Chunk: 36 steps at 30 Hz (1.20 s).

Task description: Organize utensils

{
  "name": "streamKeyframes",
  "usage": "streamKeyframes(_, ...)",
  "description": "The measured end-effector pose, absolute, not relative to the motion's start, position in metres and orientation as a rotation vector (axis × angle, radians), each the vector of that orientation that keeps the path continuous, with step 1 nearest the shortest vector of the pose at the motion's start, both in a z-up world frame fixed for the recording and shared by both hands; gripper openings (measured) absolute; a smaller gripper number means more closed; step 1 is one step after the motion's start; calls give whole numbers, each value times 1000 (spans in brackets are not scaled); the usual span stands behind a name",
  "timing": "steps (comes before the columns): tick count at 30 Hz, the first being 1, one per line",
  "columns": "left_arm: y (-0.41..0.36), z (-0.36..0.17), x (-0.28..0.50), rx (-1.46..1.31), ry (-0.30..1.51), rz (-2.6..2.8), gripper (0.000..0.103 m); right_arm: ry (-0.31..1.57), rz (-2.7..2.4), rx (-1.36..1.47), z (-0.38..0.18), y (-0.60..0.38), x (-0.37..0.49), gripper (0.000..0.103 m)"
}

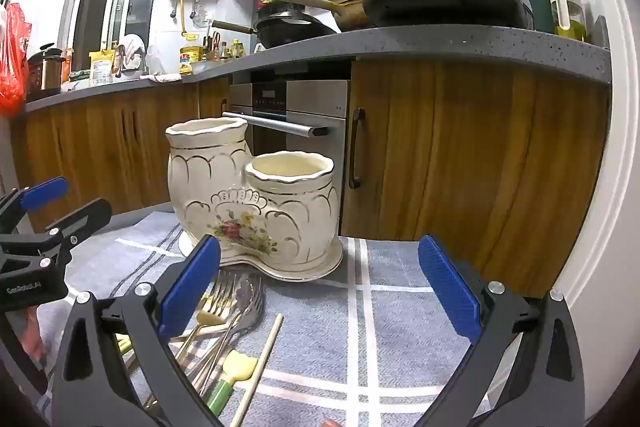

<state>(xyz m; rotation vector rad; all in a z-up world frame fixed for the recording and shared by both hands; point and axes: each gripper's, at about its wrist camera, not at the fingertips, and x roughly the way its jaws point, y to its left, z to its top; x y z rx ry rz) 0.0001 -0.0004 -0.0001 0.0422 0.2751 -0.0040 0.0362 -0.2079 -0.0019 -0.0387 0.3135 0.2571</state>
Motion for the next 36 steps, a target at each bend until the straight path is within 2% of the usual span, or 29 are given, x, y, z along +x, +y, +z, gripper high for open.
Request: streamKeyframes(36, -1, 0, 0, 39, 278, -5, 98, 332, 246, -27, -2, -210, 36, 98)
